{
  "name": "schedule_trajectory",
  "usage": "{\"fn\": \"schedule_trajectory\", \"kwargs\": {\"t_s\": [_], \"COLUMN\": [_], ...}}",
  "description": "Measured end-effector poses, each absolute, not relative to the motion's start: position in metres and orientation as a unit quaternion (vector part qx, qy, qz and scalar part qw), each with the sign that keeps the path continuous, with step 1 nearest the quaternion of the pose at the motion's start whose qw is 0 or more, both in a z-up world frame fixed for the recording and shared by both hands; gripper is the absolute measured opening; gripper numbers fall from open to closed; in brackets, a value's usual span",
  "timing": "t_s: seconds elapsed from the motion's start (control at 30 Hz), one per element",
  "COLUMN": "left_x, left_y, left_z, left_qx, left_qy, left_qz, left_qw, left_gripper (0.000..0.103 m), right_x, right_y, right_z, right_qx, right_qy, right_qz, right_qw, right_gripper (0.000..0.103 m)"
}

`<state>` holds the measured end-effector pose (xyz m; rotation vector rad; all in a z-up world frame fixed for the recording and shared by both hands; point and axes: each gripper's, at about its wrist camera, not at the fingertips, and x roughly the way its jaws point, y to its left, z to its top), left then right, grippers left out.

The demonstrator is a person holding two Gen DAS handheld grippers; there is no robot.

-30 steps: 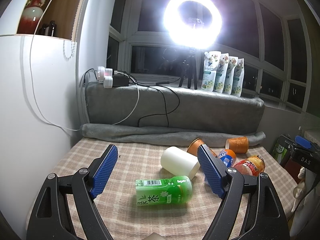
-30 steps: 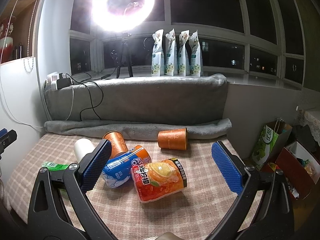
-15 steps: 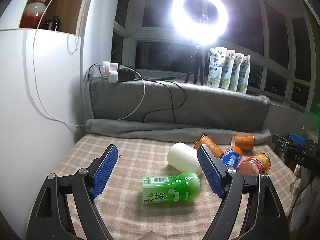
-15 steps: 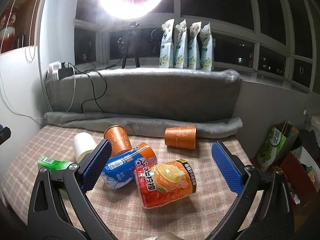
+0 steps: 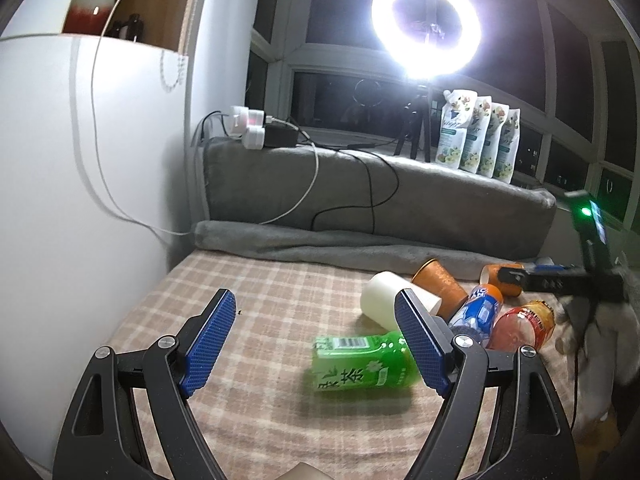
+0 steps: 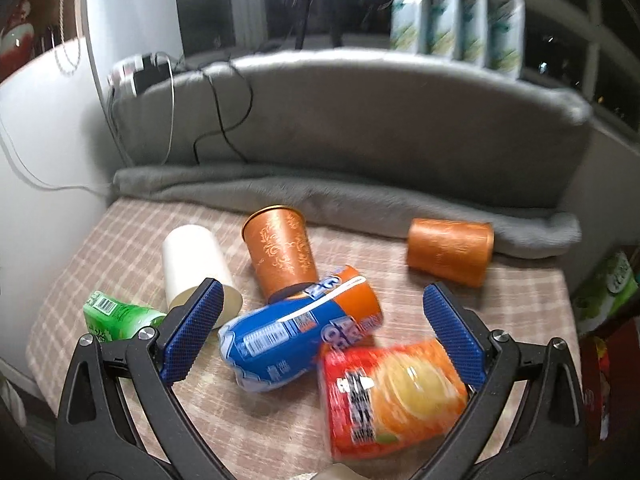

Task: Flip cup upright
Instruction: 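Move the right gripper down to the orange patterned cup lying on its side, then close the right gripper on the orange cup's body and lift it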

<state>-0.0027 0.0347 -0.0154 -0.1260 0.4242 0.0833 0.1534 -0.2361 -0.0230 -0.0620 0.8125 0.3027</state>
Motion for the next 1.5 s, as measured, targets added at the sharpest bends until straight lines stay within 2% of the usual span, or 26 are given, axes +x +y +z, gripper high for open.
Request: {"fn": "schedule_trajectory", "kwargs": {"t_s": [0.43,0.53,1.03,1.2,1.23,1.27,1.5], "left_x": [-0.009,-0.01,-0.007,-0.006,-0.006,-0.006,-0.006], "left_y": [0.05,0.053,0.058,0.06,0.061,0.061,0.063], "left_z": [-0.023,-0.023,-0.025,-0.025,-0.026,-0.026,-0.026], "left_qx": [-0.079,-0.081,-0.084,-0.085,-0.086,-0.086,-0.086], "left_qy": [0.227,0.226,0.228,0.227,0.227,0.226,0.226], "left_qz": [0.055,0.058,0.06,0.064,0.065,0.066,0.068], "left_qw": [0.969,0.969,0.968,0.968,0.968,0.968,0.968], "left_gripper": [0.082,0.082,0.082,0.082,0.082,0.082,0.082], "right_x": [0.235,0.249,0.284,0.293,0.294,0.294,0.292], "right_y": [-0.19,-0.188,-0.156,-0.142,-0.139,-0.137,-0.132], "right_z": [-0.06,-0.069,-0.097,-0.11,-0.112,-0.114,-0.107], "right_qx": [-0.061,-0.052,-0.103,-0.12,-0.124,-0.127,-0.124], "right_qy": [0.529,0.554,0.607,0.626,0.628,0.629,0.612], "right_qz": [0.194,0.195,0.185,0.184,0.184,0.185,0.183], "right_qw": [0.824,0.808,0.766,0.748,0.746,0.744,0.759], "right_gripper": [0.101,0.094,0.089,0.08,0.077,0.068,0.067]}}
